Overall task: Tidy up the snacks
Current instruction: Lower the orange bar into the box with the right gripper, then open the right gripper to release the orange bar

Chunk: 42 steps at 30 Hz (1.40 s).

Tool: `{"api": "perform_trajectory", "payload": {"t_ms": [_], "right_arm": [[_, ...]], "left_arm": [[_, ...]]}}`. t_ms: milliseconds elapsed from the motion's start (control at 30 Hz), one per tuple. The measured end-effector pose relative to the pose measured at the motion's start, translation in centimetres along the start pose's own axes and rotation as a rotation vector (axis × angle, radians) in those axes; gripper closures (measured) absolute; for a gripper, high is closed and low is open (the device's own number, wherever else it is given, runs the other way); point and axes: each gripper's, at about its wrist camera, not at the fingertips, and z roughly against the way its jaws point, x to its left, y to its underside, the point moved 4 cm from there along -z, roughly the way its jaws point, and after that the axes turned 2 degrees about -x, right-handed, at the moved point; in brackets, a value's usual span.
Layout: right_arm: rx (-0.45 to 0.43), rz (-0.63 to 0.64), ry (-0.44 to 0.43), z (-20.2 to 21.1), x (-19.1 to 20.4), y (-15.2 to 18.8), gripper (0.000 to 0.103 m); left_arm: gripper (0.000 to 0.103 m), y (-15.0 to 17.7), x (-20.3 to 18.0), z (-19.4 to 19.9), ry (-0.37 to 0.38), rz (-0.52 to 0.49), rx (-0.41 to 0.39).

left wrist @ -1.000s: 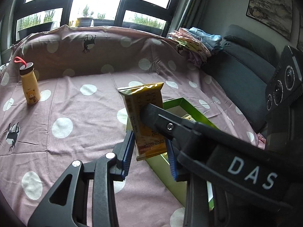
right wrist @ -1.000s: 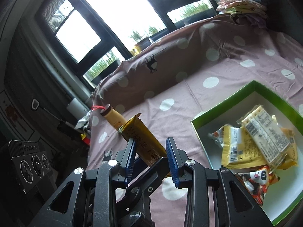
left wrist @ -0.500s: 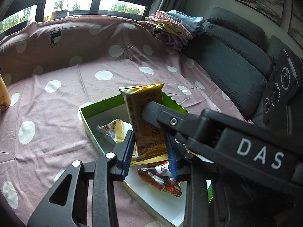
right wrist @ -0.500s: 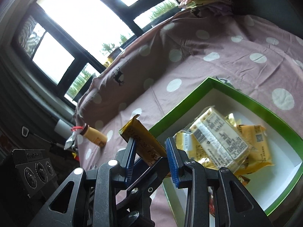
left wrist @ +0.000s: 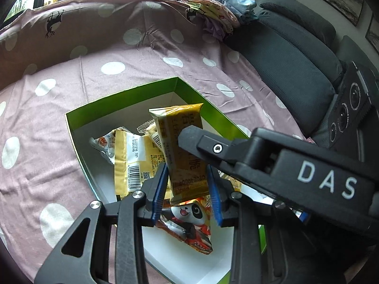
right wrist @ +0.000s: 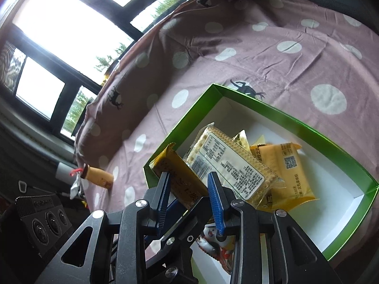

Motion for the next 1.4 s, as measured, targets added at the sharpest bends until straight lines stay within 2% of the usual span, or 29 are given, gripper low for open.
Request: {"api": "perform_trajectory", "payload": {"t_ms": [667,1000,1100,1400], "right_arm": [[0.032,-0.022,0.073,-1.2,-1.3,-0.2,0.067],[0.029,0.0,0.108,-1.3,-1.1,-0.1,0.067],[0.023,0.002,0.125,-1.2,-1.0,0.0,0.067],[0.017,0.024,0.152,-1.1,-1.1,0.0,0.067]], "left_arm": [[0.069,0.3,0.5,-1.9,0.054,0.066,0.06],[0.065,0.5,0.5,-2.1,0.038,0.071,0.059],[0.064,0.7,0.7,-2.4,0.058,0.081,0.081],[0.064,0.8,0.6,-2.2,0.055,0.08,0.073]]}}
